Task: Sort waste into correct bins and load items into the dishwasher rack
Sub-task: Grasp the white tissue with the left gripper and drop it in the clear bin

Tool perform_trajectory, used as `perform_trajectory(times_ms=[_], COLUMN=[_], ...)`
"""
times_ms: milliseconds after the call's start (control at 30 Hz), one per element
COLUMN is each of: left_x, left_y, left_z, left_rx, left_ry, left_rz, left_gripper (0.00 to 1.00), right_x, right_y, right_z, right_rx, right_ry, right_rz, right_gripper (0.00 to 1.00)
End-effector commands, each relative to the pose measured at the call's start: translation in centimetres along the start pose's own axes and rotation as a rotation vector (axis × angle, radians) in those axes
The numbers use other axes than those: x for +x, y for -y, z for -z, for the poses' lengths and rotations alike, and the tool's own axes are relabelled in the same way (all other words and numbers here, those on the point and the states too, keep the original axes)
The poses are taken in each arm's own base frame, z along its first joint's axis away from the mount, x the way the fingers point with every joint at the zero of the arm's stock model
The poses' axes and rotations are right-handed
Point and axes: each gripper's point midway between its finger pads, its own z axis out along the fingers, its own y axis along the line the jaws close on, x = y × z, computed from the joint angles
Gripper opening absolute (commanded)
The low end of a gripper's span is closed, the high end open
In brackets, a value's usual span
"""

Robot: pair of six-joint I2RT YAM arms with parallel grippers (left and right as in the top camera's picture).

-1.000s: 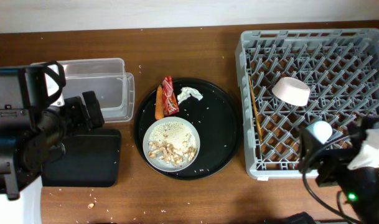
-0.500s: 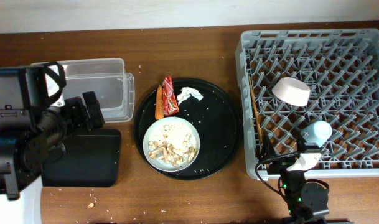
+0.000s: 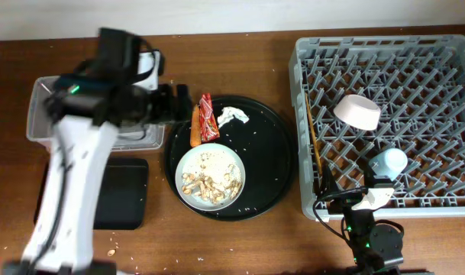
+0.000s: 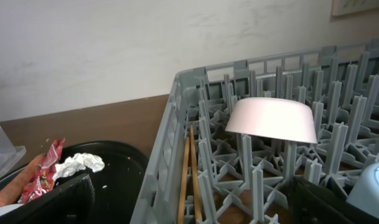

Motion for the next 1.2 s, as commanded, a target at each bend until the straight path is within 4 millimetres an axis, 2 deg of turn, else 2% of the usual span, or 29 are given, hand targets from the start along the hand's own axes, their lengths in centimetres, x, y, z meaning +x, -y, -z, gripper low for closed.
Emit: perform_trajectory(times_ms=[0,33,100,133,167,333,367,400,433,467,500,533,567,600,633,667,700,733,767,833,867,933,967,1000,1033,1067,1100,1167], left_x=[-0.7,-0.6,0.1,0.3,0.7,1.1,1.1,0.9,0.6,0.6,0.9,1.2,1.1,-0.2,-1.3,-3.5,-5.2,-5.8,-5.6,-4.8,-4.2,-3.2,-3.0,-3.2,-3.3,-3.3,-3.3,-3.1], left_y=[3.8,4.6,6.3,6.3,5.8,3.6,3.5,3.6,3.8,3.8,3.7,3.6,3.7,4.0,4.0,2.6,0.4,-2.4,-6.9,-11.0,-13.9,-17.2,-16.7,-15.8,-15.4,-14.6,-13.0,-9.3], left_z=[-7.6,-10.2,-16.9,-19.5,-22.3,-29.3,-30.1,-30.3,-30.2,-30.1,-29.8,-29.5,-28.0,-24.3,-21.6,-16.4,-12.1,-9.7,-8.4,-8.9,-9.9,-11.0,-12.0,-12.3,-12.2,-12.0,-12.1,-13.8], left_rx=[0.035,0.004,-0.063,-0.114,-0.160,-0.242,-0.242,-0.237,-0.231,-0.232,-0.238,-0.245,-0.256,-0.269,-0.279,-0.334,-0.365,-0.389,-0.435,-0.474,-0.497,-0.500,-0.397,-0.335,-0.320,-0.312,-0.301,-0.292], left_ry=[-0.082,-0.096,-0.135,-0.138,-0.153,-0.162,-0.160,-0.150,-0.140,-0.143,-0.158,-0.178,-0.213,-0.231,-0.221,-0.171,-0.124,-0.109,-0.135,-0.184,-0.204,-0.226,-0.246,-0.257,-0.259,-0.257,-0.256,-0.253], left_rz=[-0.132,-0.169,-0.265,-0.299,-0.310,-0.321,-0.321,-0.320,-0.320,-0.320,-0.320,-0.320,-0.321,-0.311,-0.298,-0.242,-0.166,-0.073,0.084,0.179,0.240,0.342,0.332,0.275,0.253,0.237,0.202,0.100], left_gripper=[0.94,0.94,0.90,0.89,0.83,0.77,0.68,0.46,0.39,0.24,0.00,0.00,0.00,0.00,0.00,0.00,0.00,0.00,0.00,0.00,0.00,0.00,0.21,0.48,0.55,0.57,0.58,0.60], right_x=[0.3,0.3,0.3,0.3,0.3,0.3,0.3,0.3,0.3,0.3,0.3,0.3,0.3,0.3,0.3,0.3,0.3,0.3,0.3,0.3,0.3,0.3,0.3,0.3,0.3,0.3,0.3,0.3], right_y=[0.1,0.1,0.1,0.1,0.1,0.1,0.1,0.1,0.1,0.1,0.1,0.1,0.1,0.1,0.1,0.1,0.1,0.1,0.1,0.1,0.1,0.1,0.1,0.1,0.1,0.1,0.1,0.1], right_z=[0.0,0.0,0.0,0.0,0.0,0.0,0.0,0.0,0.0,0.0,0.0,0.0,0.0,0.0,0.0,0.0,0.0,0.0,0.0,0.0,0.0,0.0,0.0,0.0,0.0,0.0,0.0,0.0], right_rx=[0.001,0.001,0.001,0.001,0.001,0.001,0.001,0.001,0.001,0.001,0.001,0.001,0.001,0.001,0.001,0.001,0.001,0.001,0.001,0.001,0.001,0.001,0.001,0.001,0.001,0.001,0.001,0.001], right_ry=[-0.002,-0.002,-0.002,-0.002,-0.002,-0.002,-0.002,-0.002,-0.002,-0.002,-0.002,-0.002,-0.002,-0.002,-0.002,-0.002,-0.002,-0.002,-0.002,-0.002,-0.002,-0.002,-0.002,-0.002,-0.002,-0.002,-0.002,-0.002], right_rz=[-0.008,-0.008,-0.008,-0.008,-0.008,-0.008,-0.008,-0.008,-0.008,-0.008,-0.008,-0.008,-0.008,-0.008,-0.008,-0.008,-0.008,-0.008,-0.008,-0.008,-0.008,-0.008,-0.008,-0.008,-0.008,-0.008,-0.008,-0.008], right_gripper=[0.98,0.98,0.98,0.98,0.98,0.98,0.98,0.98,0.98,0.98,0.98,0.98,0.98,0.98,0.98,0.98,0.98,0.98,0.98,0.98,0.98,0.98,0.98,0.98,0.98,0.98,0.98,0.98])
